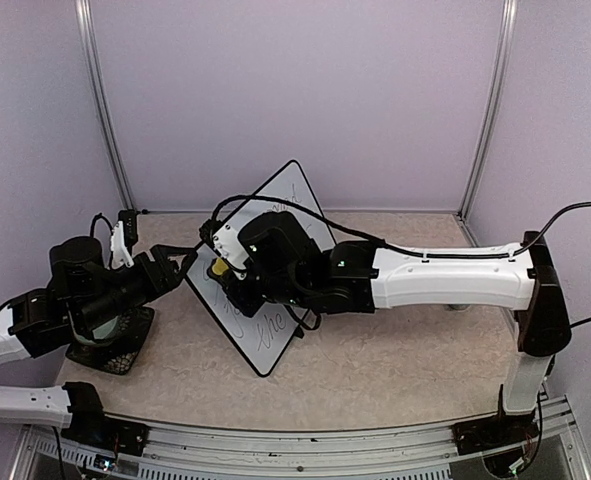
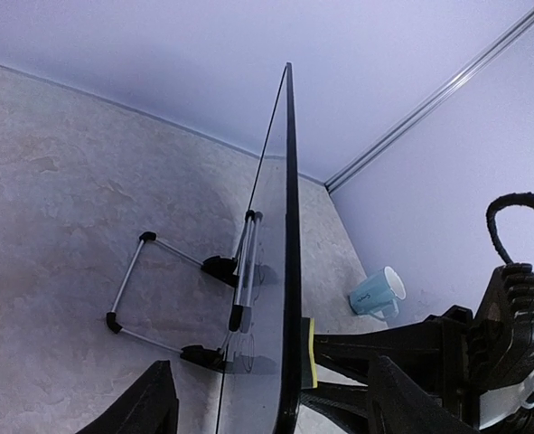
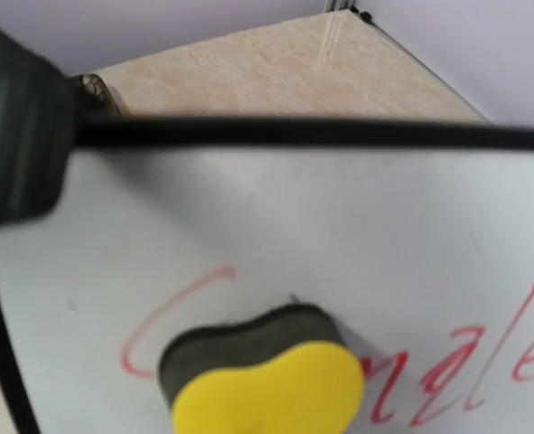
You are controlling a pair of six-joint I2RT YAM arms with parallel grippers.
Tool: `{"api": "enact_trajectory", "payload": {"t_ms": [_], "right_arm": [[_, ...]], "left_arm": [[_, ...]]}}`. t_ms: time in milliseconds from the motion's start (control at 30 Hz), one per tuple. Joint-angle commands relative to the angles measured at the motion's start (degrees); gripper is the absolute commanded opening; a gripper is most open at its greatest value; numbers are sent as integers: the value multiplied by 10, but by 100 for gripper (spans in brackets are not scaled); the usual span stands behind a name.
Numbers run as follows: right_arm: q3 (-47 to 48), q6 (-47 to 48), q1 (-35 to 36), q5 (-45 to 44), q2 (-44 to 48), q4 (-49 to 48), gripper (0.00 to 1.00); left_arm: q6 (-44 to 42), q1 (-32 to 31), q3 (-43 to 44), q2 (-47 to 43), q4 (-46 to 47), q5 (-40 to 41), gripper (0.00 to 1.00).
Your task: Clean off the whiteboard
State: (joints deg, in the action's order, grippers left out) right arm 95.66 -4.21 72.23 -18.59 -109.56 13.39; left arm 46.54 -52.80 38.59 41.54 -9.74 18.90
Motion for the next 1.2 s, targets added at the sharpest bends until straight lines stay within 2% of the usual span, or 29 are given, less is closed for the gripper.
{"api": "enact_trajectory", "payload": {"t_ms": [0,233,400,900,1167], "right_arm": [[-25,-5,7,-8,14,-4,4],[-50,3,9,3,48,-34,1],[-18,-6,9,4,40,-6,2],[78,-10,9,16,-16,43,0],[66,-32,9,-2,-24,49,0]], "left_arm": [[-1,-3,-6,6,21,-2,64],[-7,-3,-4,13,35,-5,39],[-13,-3,-1,21,44,-16,26],[-11,-12,-8,33,68,-20,21],[-15,-13,-11,24,72,-15,14]]}}
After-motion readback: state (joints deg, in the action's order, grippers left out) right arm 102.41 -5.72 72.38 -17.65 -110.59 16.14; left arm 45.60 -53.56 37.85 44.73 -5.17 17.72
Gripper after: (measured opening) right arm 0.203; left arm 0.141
